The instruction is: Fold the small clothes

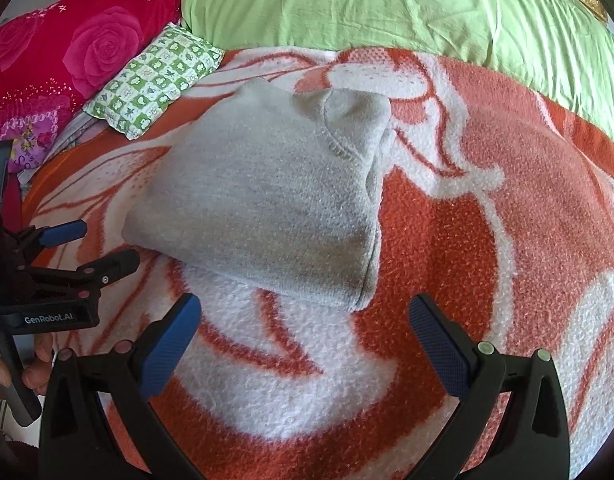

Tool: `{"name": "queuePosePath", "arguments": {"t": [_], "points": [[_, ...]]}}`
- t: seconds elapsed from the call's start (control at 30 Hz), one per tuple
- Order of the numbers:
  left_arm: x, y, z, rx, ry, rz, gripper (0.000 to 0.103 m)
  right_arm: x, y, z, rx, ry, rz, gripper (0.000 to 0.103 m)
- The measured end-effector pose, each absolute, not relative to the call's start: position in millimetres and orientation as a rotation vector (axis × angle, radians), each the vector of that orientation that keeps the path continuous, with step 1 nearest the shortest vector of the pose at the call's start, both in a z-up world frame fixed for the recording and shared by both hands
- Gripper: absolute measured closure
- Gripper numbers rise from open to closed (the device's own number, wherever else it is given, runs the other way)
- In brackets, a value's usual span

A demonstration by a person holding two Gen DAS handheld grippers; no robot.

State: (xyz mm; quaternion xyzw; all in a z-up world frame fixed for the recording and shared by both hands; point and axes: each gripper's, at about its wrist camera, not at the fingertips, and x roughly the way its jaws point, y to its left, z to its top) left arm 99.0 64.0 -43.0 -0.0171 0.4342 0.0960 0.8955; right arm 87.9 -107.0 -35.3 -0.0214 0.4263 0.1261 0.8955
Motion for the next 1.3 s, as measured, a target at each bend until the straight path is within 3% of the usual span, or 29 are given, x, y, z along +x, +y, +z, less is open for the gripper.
{"name": "queuePosePath", "arguments": {"t": [1.3], "points": [[103.9, 57.7, -36.7, 0.005, 0.888, 0.163, 0.001, 91.9, -105.6, -32.4, -0.021, 0.883, 0.247, 0.000]]}}
